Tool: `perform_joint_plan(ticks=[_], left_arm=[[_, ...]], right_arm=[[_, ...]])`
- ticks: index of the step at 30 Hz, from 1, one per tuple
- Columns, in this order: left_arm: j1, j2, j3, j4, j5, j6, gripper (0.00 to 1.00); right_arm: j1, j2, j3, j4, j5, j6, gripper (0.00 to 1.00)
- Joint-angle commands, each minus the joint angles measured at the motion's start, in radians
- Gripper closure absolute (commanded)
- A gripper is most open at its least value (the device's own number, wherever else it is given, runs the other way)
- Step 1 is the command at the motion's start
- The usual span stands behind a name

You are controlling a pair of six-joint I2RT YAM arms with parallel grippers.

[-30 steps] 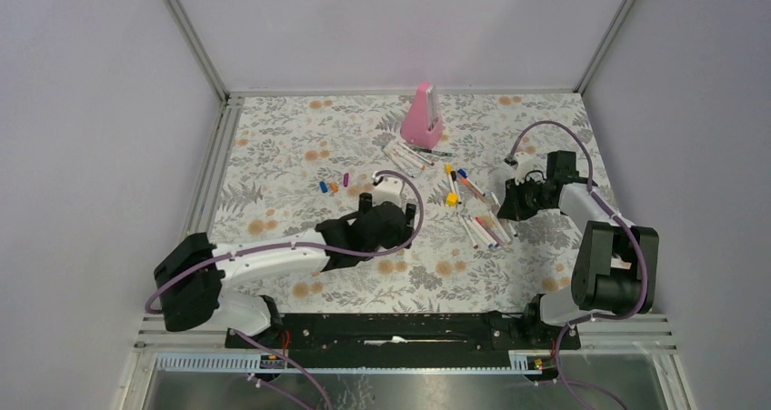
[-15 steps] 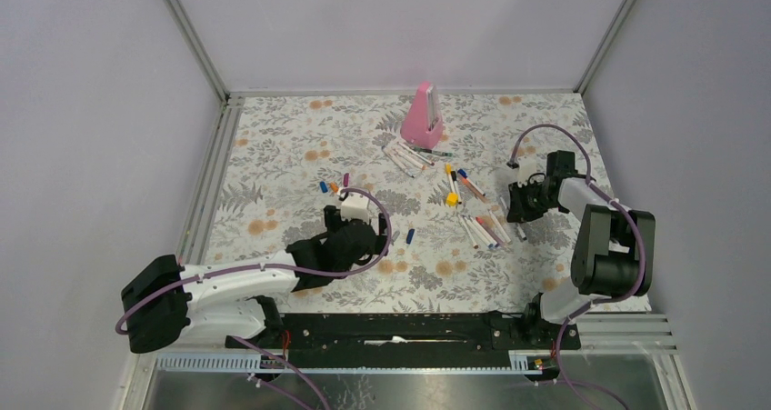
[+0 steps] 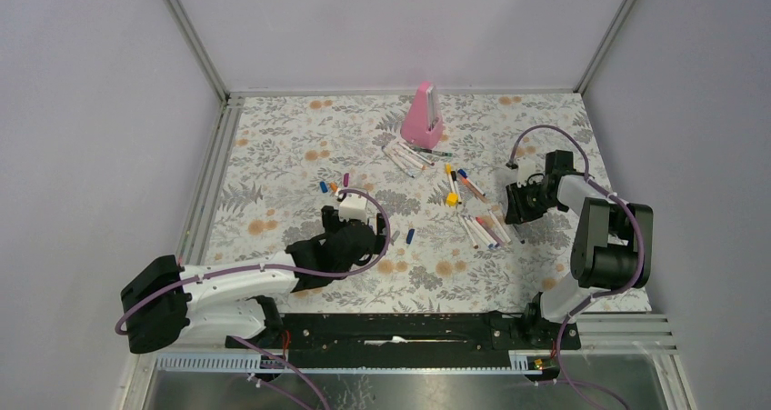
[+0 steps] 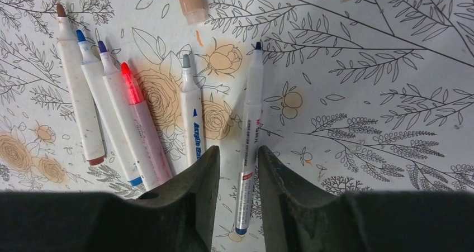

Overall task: Open the pen caps
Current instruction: Place the pen at the center of the board.

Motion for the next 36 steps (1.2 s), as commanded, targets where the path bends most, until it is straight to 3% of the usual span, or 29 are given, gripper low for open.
perform_joint_plan(ticks=[1,8,17,29,36], left_arm=[[0.004,-0.027,-0.003,0.026,-0.033,-0.011,0.01],[0.004,-0.047,-0.011,0.020,-0.029,-0.022,0.01],[0.004,-0.069,-0.024,0.024,-0.025,-0.028,0.01],[0.008,-0.135,-0.091,0.078,-0.020,-0.028,0.01],[0.010,-0.145,-0.119,0.105,-0.023,-0.018,0.01]], right_arm=[[-0.007,-0.002,0.038,-0.033,0.005,-0.010,0.61],[-0.024,-0.021,0.046,-0.031,0.013,0.006,0.53],[-0.036,-0.074,0.041,-0.020,-0.014,0.000,0.51],[-0.036,-0.211,-0.022,0.060,-0.288,-0.139,0.48],[-0.030,-0.147,0.049,0.032,-0.441,-0.306,0.33]])
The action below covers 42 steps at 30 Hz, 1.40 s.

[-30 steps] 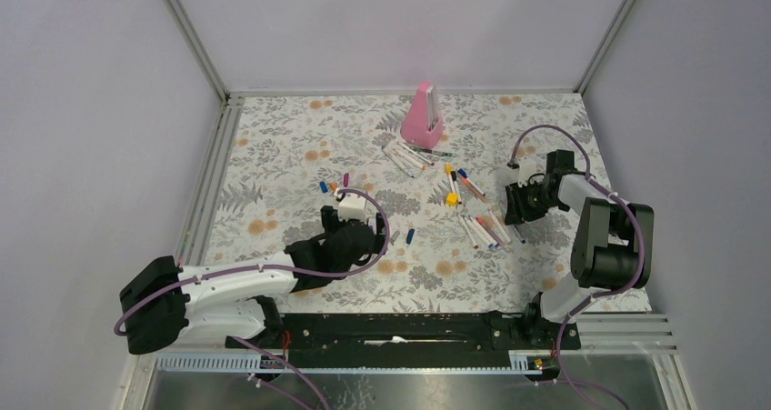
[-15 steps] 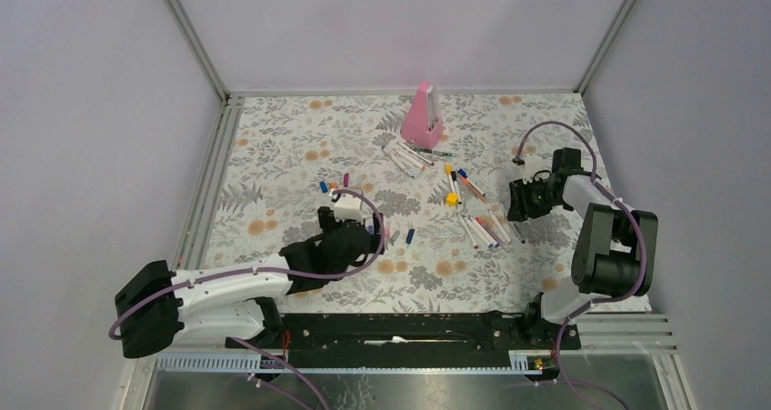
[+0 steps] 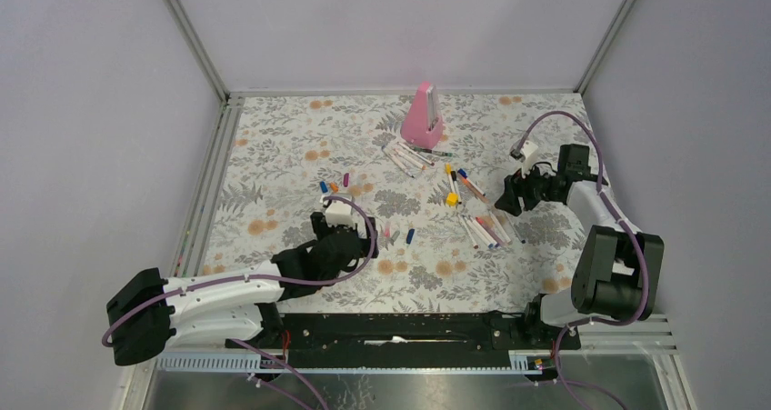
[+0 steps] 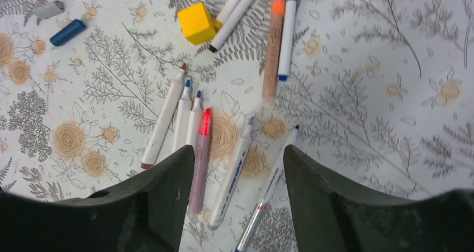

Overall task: Open the pen caps
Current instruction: Place the pen at the center of the board, then pick up the pen from the center of the board.

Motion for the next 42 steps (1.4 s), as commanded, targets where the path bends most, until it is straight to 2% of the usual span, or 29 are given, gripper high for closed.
perform_joint_plan(ticks=[1,17,31,38,42], left_arm=[[0.005,-0.015,-0.016,0.081,-0.026,0.005,0.01],[0.004,0.015,-0.045,0.122,-0.038,-0.017,0.01],[0.006,0.139,0.023,0.148,0.035,0.056,0.01],[0.019,0.036,-0.057,0.214,0.078,0.080,0.01],[0.046,-0.010,-0.085,0.220,0.097,0.068,0.01]], right_arm=[[0.009,0.063,0.088,-0.016,-0.122,-0.110,0.33],[0.246,0.468,0.504,-0.150,0.272,0.027,0.36],[0.268,0.519,0.521,-0.104,0.325,0.089,0.42],[0.269,0.527,0.523,-0.082,0.322,0.119,0.46],[0.268,0.546,0.527,-0.080,0.328,0.121,0.52]])
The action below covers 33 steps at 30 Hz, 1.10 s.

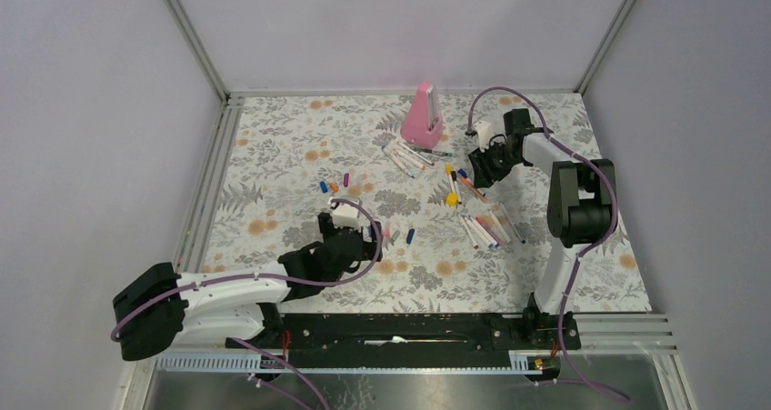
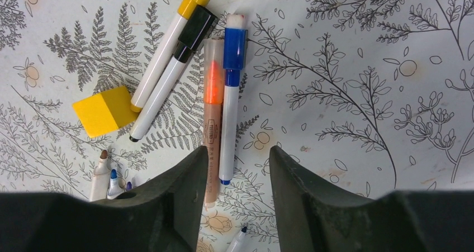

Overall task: Open the pen caps
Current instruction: Pick up the pen from the center of the board.

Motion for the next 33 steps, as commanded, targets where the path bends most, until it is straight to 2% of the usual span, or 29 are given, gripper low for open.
perform_joint_plan(ticks=[1,14,33], left_arm=[[0.029,-0.053,-0.027,0.069,0.032,0.003,0.01],[0.037,-0.026,-0.009,0.058,0.039,0.000,0.01],[0.040,-0.033,-0.016,0.061,0.039,-0.003,0.01]], right_arm=[[0.004,0.018,0.038,0.018,0.014,0.020,0.53],[0.006,0.063,0.064,0.025,0.037,0.037,0.58],[0.007,0.036,0.074,0.032,-0.021,0.129,0.55]])
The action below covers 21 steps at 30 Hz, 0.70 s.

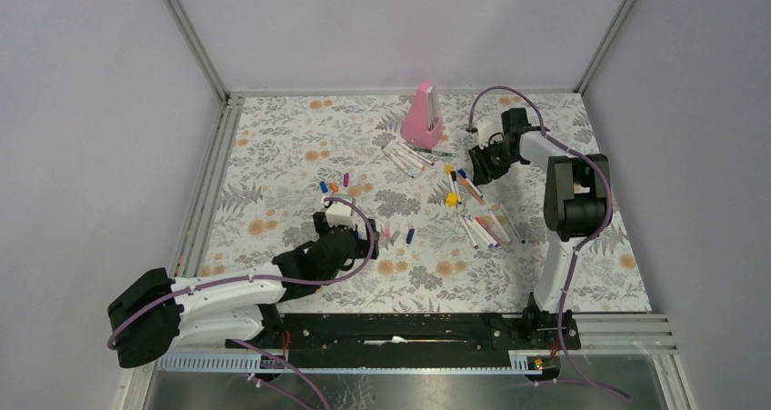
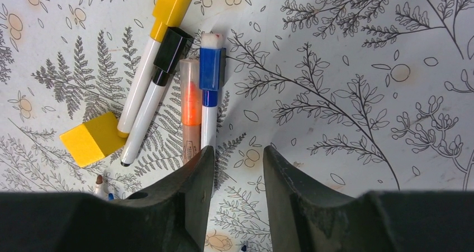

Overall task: Open the pen caps
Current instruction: Pick up the pen from the center of the board.

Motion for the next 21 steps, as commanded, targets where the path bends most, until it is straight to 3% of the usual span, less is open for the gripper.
perform_joint_plan(ticks=[1,21], left_arm=[[0.006,-0.010,0.007,0.045,0.010,-0.002,0.01],[0.012,-0.001,0.012,0.046,0.017,-0.002,0.01]], right_arm=[[0.007,-0.025,0.035,0.008,-0.043,0.036,0.55],[0.010,0.018,0.030,-0.013,-0.047,0.030,0.57]])
